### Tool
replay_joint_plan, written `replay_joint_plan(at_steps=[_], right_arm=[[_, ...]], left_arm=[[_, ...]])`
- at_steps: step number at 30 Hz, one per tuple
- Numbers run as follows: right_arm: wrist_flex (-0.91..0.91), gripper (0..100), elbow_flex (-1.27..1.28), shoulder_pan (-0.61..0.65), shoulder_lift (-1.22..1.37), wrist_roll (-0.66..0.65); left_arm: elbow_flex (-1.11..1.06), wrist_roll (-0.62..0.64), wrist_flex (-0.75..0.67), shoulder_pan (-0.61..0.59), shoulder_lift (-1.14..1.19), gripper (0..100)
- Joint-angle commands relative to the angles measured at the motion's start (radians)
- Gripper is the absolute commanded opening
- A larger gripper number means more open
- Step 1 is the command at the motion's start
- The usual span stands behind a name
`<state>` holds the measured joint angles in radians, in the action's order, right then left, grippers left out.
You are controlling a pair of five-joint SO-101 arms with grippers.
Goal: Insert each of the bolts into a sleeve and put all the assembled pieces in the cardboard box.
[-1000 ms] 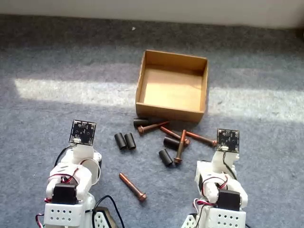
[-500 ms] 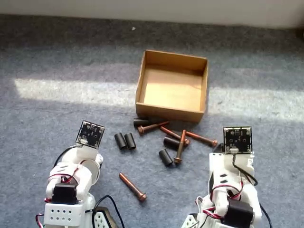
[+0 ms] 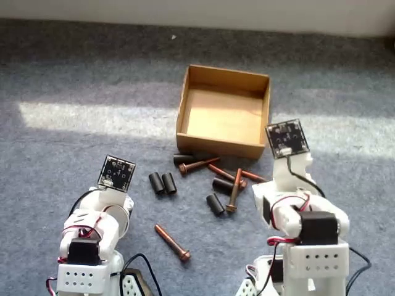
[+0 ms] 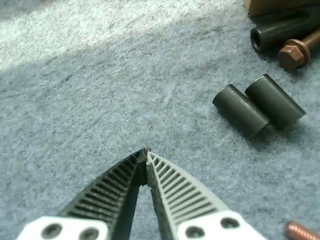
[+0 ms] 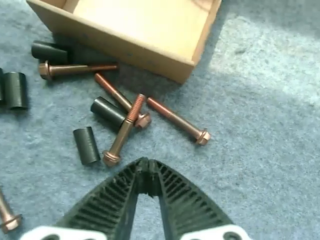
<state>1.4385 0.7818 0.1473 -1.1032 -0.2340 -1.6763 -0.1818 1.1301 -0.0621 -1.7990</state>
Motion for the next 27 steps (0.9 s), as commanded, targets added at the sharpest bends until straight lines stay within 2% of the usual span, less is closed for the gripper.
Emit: replay_joint_plan(at_steps=[1,5,7,11,17,21,27], right_arm=[[0.005,4.3,-0.09,0.124,0.088,0.091],[0.008,14.8,-0.09,0.259,0.148,0.133],[0.005,15.9,-0.088,0.326,0.179,0.133],[-0.018,15.9,-0.088,0.437,0.275,0.133],[-0.133,15.9,-0.088,0.501,0.44,0.135],[-0.165,15.9,-0.07,0.55,0.506,0.133],[-0.338,15.9,0.087,0.567,0.513,0.129]], left_arm=[[-0.015,-0.009,-0.025,0.002,-0.008,1],[-0.01,-0.009,-0.025,-0.001,-0.008,1],[-0.008,-0.009,-0.021,-0.013,-0.008,1],[0.002,-0.009,-0.035,-0.125,-0.008,1],[0.001,-0.009,-0.08,-0.213,-0.008,1],[0.001,-0.009,-0.077,-0.213,-0.008,1],[0.001,-0.009,-0.075,-0.213,-0.008,1]])
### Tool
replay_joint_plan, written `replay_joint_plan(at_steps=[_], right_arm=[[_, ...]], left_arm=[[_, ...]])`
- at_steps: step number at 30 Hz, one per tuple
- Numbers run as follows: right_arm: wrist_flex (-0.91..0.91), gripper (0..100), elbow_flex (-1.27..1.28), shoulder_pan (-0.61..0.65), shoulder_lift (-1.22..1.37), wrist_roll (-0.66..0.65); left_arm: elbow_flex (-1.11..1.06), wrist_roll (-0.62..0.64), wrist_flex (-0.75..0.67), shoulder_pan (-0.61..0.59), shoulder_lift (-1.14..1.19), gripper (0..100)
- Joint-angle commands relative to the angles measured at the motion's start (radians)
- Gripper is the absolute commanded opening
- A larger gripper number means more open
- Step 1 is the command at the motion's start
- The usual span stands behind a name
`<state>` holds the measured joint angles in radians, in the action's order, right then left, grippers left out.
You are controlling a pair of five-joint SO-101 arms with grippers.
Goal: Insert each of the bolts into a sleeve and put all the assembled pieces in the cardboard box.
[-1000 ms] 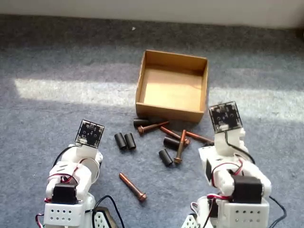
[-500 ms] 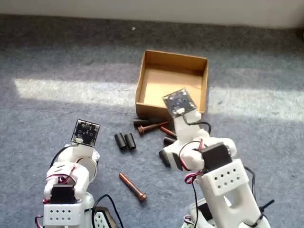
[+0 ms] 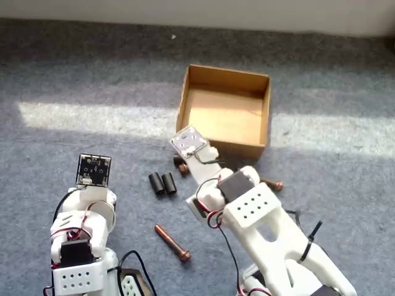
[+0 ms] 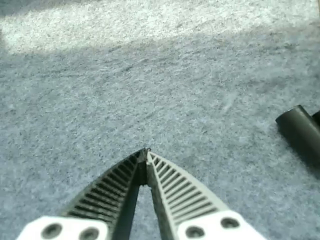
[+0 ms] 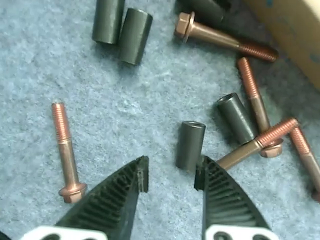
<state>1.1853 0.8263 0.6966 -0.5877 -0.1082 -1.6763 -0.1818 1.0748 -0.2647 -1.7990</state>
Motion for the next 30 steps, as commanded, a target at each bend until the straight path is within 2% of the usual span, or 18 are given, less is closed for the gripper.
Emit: replay_joint_plan(at_steps=[1,10,15,18,25,30], right_arm=[[-0.105,15.9,0.065,0.019,-0.002,0.003],[-0.292,15.9,0.217,-0.004,0.008,0.0],[-0.372,15.9,0.26,-0.047,0.01,-0.091],[-0.38,15.9,0.265,-0.093,0.01,-0.094],[-0.377,15.9,0.266,-0.099,0.015,-0.095],[-0.377,15.9,0.257,-0.099,0.16,-0.095]], left_arm=[[0.001,-0.009,-0.02,-0.01,-0.008,1],[-0.001,-0.009,-0.02,-0.007,-0.008,1],[-0.001,-0.009,-0.02,-0.007,-0.008,1],[-0.012,-0.009,-0.023,-0.007,-0.008,1],[-0.012,-0.009,-0.023,-0.007,-0.008,1],[-0.016,-0.009,-0.026,-0.007,-0.008,1]])
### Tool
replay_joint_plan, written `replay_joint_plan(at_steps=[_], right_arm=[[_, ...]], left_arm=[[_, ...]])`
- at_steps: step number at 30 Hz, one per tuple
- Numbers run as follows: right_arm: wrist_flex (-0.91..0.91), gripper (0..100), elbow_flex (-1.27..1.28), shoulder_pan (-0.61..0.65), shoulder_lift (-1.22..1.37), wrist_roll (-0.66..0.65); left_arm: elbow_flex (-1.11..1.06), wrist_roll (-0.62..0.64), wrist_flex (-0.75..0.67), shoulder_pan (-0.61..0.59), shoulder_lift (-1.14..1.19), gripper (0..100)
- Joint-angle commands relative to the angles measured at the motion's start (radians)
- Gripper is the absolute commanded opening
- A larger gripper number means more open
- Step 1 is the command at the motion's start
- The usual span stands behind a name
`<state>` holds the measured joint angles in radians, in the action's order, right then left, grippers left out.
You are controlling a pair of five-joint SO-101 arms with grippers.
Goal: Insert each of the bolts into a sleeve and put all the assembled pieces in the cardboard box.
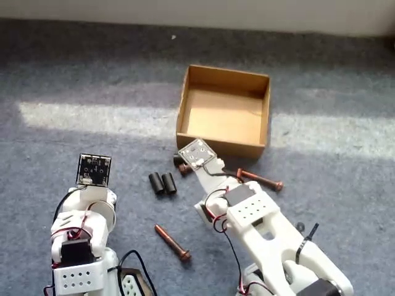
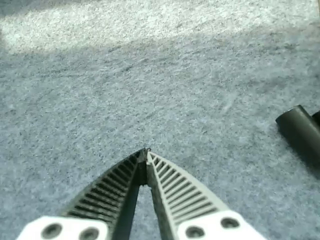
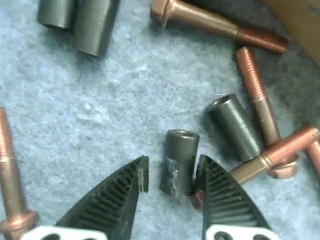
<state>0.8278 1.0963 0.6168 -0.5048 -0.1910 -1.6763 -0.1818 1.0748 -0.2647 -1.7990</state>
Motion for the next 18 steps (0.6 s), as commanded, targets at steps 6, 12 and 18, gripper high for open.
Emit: replay_joint_plan(at_steps=[6,12,18], right_arm=[[-0.002,12.2,-0.058,-0.019,0.174,-0.012],[-0.004,10.9,-0.076,-0.019,0.183,-0.009],[-0.01,1.9,-0.073,-0.016,0.185,-0.012]], left_arm=[[-0.016,-0.009,-0.026,-0.007,-0.008,1],[-0.016,-0.009,-0.026,-0.007,-0.008,1],[-0.016,-0.009,-0.026,-0.007,-0.008,1]])
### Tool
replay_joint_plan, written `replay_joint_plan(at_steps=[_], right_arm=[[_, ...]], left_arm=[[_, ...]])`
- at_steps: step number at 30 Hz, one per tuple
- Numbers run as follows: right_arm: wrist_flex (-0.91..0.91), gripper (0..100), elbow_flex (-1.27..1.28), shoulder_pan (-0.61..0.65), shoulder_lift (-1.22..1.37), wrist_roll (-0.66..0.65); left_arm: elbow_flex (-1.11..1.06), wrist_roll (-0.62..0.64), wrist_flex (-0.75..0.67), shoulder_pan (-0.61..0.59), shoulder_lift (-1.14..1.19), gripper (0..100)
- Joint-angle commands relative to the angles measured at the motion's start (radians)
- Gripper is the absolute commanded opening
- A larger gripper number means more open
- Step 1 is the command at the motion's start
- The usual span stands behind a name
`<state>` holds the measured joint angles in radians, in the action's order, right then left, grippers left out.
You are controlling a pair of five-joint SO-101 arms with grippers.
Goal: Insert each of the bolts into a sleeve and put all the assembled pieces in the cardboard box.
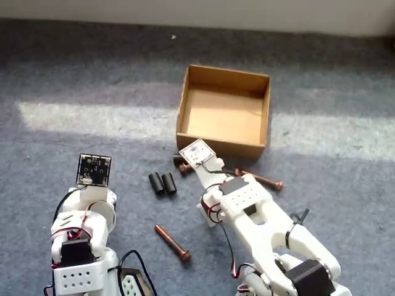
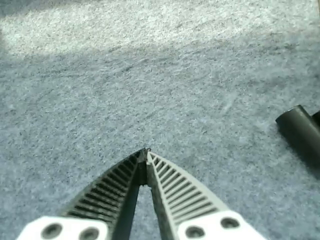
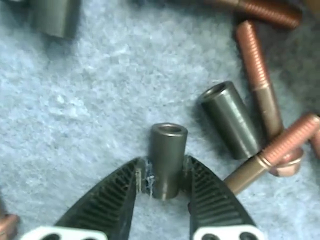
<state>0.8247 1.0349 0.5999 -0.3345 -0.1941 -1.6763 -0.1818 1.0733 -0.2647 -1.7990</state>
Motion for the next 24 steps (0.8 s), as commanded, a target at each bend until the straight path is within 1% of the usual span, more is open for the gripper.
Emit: replay_joint_plan(at_steps=[1,5,8,14,19,24], right_arm=[[-0.007,0.2,-0.012,0.001,0.015,-0.009],[0.01,0.6,-0.018,-0.002,0.001,-0.009],[0.09,0.6,-0.019,-0.004,-0.058,-0.009],[0.249,0.6,-0.019,-0.007,-0.375,-0.005],[0.355,0.6,-0.012,-0.111,-0.639,-0.008],[0.364,0.6,0.001,-0.248,-0.786,-0.009]], left_arm=[[-0.016,-0.009,-0.025,-0.007,-0.008,1],[-0.016,-0.009,-0.025,-0.007,-0.008,1],[-0.016,-0.009,-0.025,-0.007,-0.008,1],[-0.016,-0.009,-0.025,-0.007,-0.008,1],[-0.016,-0.009,-0.023,-0.007,-0.008,1],[-0.016,-0.009,-0.02,-0.007,-0.008,1]])
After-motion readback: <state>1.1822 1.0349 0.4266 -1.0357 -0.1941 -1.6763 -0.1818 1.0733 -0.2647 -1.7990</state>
